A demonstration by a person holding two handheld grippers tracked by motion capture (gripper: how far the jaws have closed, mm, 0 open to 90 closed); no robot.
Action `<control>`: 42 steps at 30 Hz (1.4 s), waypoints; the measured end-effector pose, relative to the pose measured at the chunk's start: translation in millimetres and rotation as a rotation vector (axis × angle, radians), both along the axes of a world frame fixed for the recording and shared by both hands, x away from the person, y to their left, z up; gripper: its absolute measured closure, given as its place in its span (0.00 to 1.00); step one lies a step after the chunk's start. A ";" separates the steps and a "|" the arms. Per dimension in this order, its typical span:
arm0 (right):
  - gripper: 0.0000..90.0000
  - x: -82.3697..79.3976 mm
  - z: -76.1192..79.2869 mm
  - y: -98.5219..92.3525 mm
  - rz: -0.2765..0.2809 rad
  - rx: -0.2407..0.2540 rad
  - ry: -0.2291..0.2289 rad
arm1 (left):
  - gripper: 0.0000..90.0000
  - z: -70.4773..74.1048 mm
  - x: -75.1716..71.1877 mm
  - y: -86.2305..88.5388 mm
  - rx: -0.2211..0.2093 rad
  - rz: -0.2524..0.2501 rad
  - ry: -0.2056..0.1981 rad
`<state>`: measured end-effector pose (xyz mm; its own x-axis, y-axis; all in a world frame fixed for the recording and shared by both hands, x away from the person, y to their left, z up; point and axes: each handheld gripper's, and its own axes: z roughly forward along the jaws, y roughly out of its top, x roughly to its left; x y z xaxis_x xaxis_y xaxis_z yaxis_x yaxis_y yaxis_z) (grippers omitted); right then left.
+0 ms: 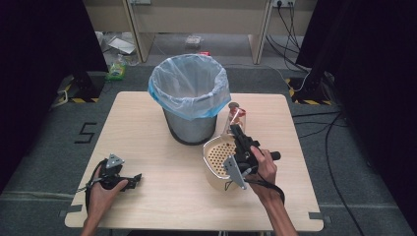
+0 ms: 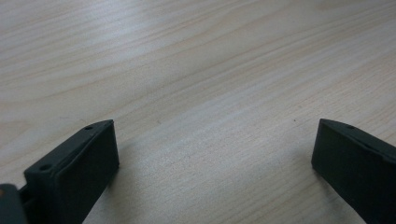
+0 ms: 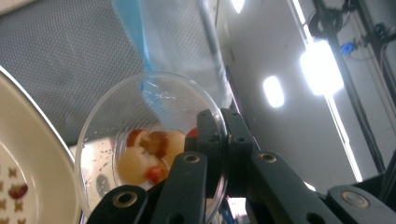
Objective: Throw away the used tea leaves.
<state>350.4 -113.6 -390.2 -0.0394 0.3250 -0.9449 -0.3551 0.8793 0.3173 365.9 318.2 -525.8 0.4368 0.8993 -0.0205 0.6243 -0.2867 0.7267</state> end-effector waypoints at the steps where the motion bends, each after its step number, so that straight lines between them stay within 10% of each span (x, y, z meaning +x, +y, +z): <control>1: 0.98 -1.3 -0.8 0.4 0.004 -0.009 -0.013 | 0.00 0.0 -0.1 -0.1 0.001 0.000 -0.001; 9: 0.98 -0.1 -5.5 7.2 -0.016 -0.158 -0.074 | 0.00 0.1 0.1 0.2 0.001 -0.001 0.002; 24: 0.98 -1.9 -6.9 9.4 -0.030 -0.201 -0.100 | 0.00 0.0 -0.1 -0.1 0.000 0.001 0.000; 27: 0.98 2.3 -3.7 8.0 -0.023 -0.132 -0.031 | 0.00 0.0 -0.2 -0.1 0.001 0.001 -0.001; 42: 0.98 22.0 26.0 -37.5 0.002 0.525 0.425 | 0.00 0.0 0.0 0.0 0.000 0.001 0.000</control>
<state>372.4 -151.1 -364.1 -0.3743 0.7362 -0.5638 -0.1062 0.5699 0.8148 365.9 318.2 -525.8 0.4359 0.8997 -0.0208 0.6249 -0.2860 0.7264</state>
